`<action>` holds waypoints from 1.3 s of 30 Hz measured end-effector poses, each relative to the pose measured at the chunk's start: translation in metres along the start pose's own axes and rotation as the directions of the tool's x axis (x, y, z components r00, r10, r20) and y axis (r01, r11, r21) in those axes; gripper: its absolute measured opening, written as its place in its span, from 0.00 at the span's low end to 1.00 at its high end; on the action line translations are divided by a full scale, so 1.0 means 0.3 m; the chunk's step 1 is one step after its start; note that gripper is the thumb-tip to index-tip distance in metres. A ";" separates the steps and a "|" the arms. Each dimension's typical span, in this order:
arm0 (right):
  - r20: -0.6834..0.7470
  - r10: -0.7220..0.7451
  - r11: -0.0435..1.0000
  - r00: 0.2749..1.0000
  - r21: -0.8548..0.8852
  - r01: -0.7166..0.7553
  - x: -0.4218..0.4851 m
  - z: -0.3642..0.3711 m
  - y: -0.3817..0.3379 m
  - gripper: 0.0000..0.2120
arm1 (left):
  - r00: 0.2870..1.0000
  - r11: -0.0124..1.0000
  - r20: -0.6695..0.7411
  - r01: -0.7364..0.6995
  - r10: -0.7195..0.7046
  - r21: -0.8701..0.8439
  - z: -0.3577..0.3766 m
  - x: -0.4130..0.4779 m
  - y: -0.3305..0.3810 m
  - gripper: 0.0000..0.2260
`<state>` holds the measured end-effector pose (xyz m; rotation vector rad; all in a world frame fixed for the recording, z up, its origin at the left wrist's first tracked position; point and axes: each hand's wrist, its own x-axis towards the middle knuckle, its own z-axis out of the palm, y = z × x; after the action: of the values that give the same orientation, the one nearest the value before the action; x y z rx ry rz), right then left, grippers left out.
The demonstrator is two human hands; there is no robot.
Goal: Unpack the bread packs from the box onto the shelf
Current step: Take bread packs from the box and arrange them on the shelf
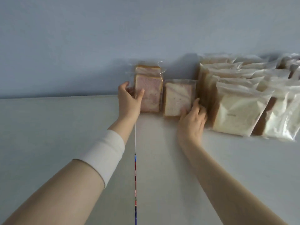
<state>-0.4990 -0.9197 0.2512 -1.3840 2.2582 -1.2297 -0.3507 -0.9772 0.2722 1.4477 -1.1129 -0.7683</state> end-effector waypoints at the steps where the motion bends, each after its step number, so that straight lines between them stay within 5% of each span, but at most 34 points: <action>1: 0.020 -0.002 1.000 1.000 -0.029 0.003 -0.009 -0.007 -0.002 0.28 | 1.000 1.000 0.008 -0.006 0.006 0.026 -0.015 -0.015 0.008 0.26; 5: 0.070 -0.130 0.990 0.989 -0.051 0.133 -0.081 -0.101 -0.015 0.30 | 0.957 0.901 -0.005 -0.270 0.289 0.339 -0.073 -0.149 0.067 0.24; 9: 0.134 -0.352 0.919 0.926 -0.136 0.369 -0.201 -0.304 0.048 0.23 | 0.740 0.598 0.353 -0.671 0.573 0.438 -0.035 -0.381 0.180 0.17; 12: 0.126 -0.393 0.864 0.911 -0.288 0.413 -0.273 -0.525 0.195 0.21 | 0.503 0.333 0.648 -0.864 0.572 0.377 0.100 -0.595 0.262 0.17; 17: 0.004 -0.150 0.853 0.989 -0.505 0.131 -0.300 -1.000 0.600 0.23 | 0.296 0.172 0.830 -0.955 0.472 0.243 0.489 -1.013 0.357 0.18; 25: -0.216 0.281 0.690 0.935 -0.632 -0.353 -0.479 -1.699 1.305 0.21 | 0.012 0.062 0.950 -0.998 0.312 -0.008 1.127 -1.819 0.402 0.13; 33: -0.350 0.614 0.418 0.707 -0.616 -0.668 -0.685 -2.020 1.915 0.18 | -0.270 -0.034 0.956 -0.963 0.118 -0.268 1.593 -2.383 0.248 0.16; 39: -0.274 0.792 0.281 0.546 -0.630 -0.724 -0.660 -2.086 2.403 0.26 | -0.363 0.078 0.931 -0.930 -0.024 -0.360 2.023 -2.658 -0.009 0.15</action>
<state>-1.2021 -0.2720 0.0592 -0.2061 2.8326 0.0631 -1.1809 -0.4575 0.0606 0.0135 -3.3854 -0.0595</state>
